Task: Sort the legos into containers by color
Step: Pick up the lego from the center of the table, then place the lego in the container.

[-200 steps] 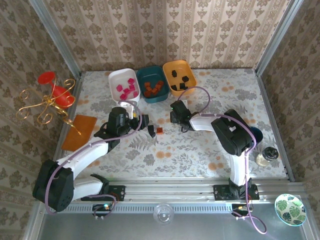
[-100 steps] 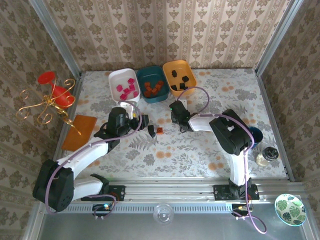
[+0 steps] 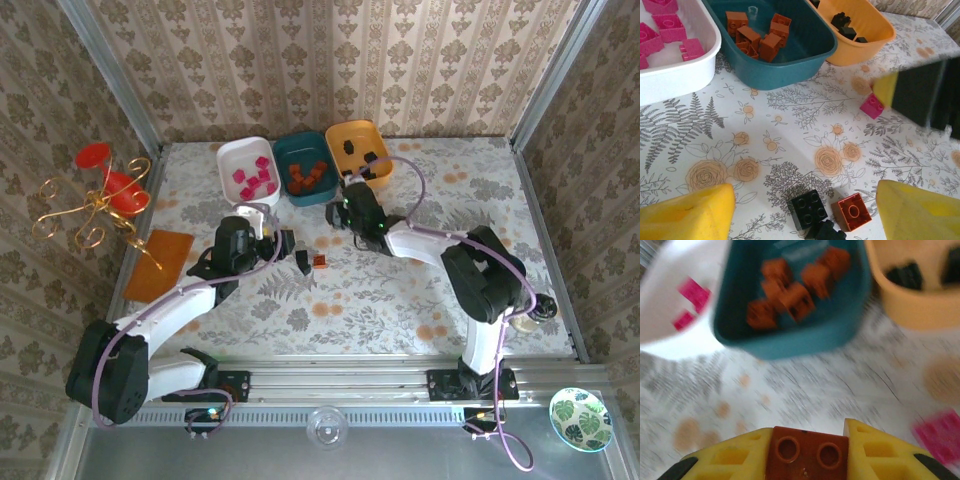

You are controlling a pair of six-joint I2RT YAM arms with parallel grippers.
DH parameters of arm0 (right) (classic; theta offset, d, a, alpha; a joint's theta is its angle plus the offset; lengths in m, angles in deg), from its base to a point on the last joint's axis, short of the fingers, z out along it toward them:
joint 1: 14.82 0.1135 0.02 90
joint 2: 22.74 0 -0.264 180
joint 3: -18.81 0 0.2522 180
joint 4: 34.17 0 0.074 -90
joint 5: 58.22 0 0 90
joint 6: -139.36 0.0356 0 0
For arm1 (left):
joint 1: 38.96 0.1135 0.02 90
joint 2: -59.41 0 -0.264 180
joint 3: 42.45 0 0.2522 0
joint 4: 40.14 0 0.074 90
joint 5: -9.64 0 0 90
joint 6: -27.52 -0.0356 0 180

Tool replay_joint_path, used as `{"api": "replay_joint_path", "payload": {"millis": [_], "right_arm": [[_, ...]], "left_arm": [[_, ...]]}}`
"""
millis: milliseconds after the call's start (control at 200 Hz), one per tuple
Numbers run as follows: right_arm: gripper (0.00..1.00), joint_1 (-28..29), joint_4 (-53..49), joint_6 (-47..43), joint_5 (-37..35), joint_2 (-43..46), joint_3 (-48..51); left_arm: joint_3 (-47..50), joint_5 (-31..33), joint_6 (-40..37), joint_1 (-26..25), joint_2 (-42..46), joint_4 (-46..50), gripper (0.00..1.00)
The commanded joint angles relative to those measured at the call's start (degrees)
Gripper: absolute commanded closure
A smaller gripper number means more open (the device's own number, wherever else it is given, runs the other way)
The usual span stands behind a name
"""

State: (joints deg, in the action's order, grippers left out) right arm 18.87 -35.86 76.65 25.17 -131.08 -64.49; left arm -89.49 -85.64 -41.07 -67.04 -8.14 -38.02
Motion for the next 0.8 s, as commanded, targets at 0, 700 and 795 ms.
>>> {"api": "replay_joint_path", "payload": {"millis": [0,700,795], "right_arm": [[0.68,-0.2,0.5,1.5,2.6,-6.0,-8.7],[0.34,-8.0,1.6,7.8,19.3,-12.6,-24.9],[0.32,-8.6,3.1,6.1,19.9,-4.7,-15.5]], "left_arm": [[0.8,1.1,0.0,0.5,2.0,-0.6,0.24],[1.5,-4.9,3.6,-2.6,1.2,0.6,0.24],[0.2,-4.9,3.2,-5.5,-1.4,1.0,0.24]]}}
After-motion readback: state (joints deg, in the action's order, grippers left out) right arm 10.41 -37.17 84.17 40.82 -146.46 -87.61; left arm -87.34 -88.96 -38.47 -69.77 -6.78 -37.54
